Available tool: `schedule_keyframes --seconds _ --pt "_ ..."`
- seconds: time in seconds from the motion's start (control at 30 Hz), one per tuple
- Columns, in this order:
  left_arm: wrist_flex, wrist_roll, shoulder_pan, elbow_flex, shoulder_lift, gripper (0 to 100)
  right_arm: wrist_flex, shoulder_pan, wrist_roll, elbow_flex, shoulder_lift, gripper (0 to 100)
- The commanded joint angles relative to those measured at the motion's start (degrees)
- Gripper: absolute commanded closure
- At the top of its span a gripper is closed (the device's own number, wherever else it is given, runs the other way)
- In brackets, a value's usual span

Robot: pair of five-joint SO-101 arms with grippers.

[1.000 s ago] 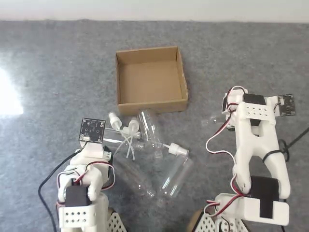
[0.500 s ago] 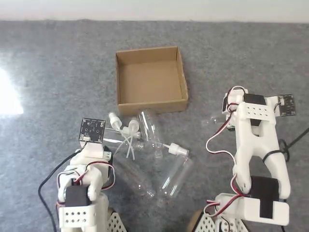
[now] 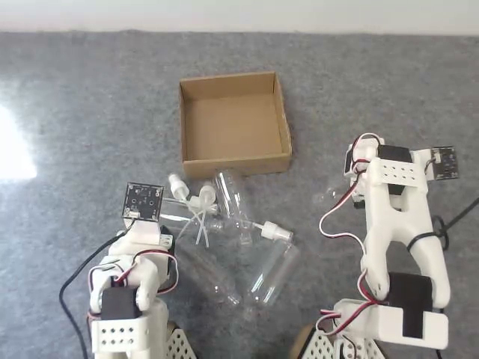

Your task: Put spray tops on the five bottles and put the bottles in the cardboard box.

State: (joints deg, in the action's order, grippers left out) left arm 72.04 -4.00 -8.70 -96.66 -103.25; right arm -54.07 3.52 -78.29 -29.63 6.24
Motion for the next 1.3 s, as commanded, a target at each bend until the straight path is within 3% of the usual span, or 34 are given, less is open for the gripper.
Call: schedule_keyframes --seconds 0.0,0.57,1.03,1.27 --pt "0.26 0.53 0.0 0.13 -1.05 93 0.92 -0.75 -2.02 1.14 2.86 68.6" --pt "0.26 0.53 0.0 0.13 -1.05 93 0.31 -0.48 -1.93 1.58 3.91 68.6" --pt "0.26 0.53 0.0 0.13 -1.05 93 -5.32 -0.48 -1.85 1.41 14.02 68.7" --pt "0.26 0.53 0.0 0.13 -1.05 93 -4.7 -0.13 10.64 1.05 14.55 68.7"
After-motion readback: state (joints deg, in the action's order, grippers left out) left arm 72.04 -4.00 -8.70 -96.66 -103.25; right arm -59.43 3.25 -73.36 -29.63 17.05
